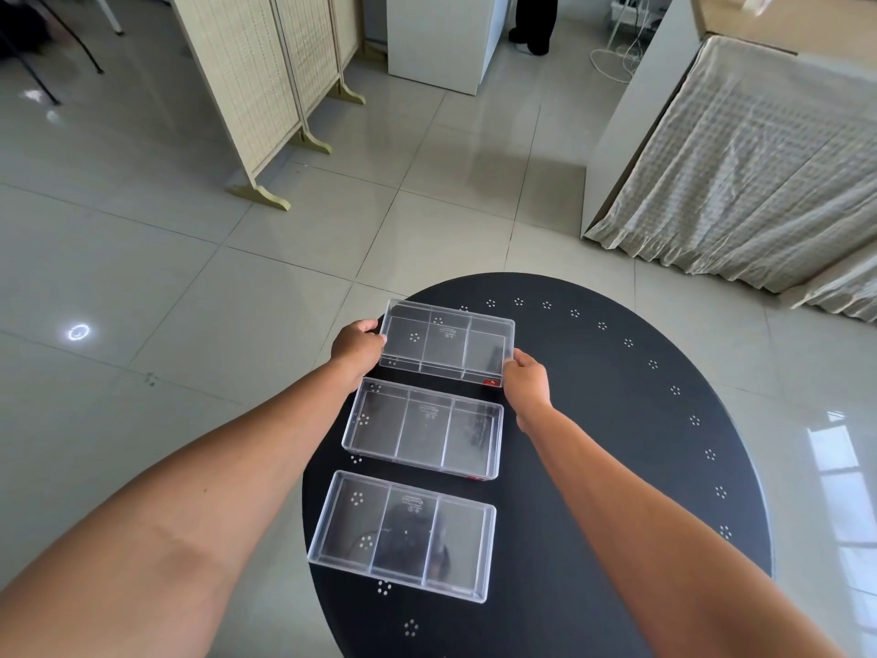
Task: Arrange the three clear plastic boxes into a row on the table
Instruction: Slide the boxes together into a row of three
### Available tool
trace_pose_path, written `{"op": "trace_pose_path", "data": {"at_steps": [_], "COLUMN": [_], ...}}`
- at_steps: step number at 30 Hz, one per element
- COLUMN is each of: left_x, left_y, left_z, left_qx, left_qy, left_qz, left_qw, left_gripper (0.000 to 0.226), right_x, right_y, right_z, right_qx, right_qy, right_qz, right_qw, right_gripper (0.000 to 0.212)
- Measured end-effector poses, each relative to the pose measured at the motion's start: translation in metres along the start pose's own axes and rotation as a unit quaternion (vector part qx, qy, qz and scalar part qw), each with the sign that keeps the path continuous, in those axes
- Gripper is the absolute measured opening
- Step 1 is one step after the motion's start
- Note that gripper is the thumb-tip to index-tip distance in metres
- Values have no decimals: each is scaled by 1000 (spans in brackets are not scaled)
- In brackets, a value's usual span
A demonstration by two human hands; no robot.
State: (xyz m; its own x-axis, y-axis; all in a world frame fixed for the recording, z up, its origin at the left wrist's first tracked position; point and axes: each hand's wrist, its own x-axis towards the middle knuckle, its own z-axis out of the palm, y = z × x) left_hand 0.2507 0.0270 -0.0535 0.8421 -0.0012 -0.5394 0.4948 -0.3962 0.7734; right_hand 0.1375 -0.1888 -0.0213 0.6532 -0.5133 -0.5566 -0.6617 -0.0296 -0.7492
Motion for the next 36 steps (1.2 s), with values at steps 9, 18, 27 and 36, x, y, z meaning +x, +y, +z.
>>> {"op": "trace_pose_path", "data": {"at_steps": [9,18,27,36], "left_x": [-35,-78,-79,-70], "left_y": [-22,-67,-79,-66], "left_z": [-25,-38,-29,-18], "left_qx": [15,8,-18,2], "left_qy": [-32,-34,6,5], "left_qz": [-31,-52,-36,-31], "left_qw": [999,998,999,999], "left_gripper": [54,52,34,41], "right_x": [-23,-67,-82,-72], "right_y": [27,64,69,59], "right_z": [-9,-1,3,-2], "right_qx": [30,22,26,-2], "right_qy": [-20,-33,-10,-3], "right_qz": [45,39,36,32], "right_qw": [998,998,999,999], "right_gripper": [38,36,41,34]}}
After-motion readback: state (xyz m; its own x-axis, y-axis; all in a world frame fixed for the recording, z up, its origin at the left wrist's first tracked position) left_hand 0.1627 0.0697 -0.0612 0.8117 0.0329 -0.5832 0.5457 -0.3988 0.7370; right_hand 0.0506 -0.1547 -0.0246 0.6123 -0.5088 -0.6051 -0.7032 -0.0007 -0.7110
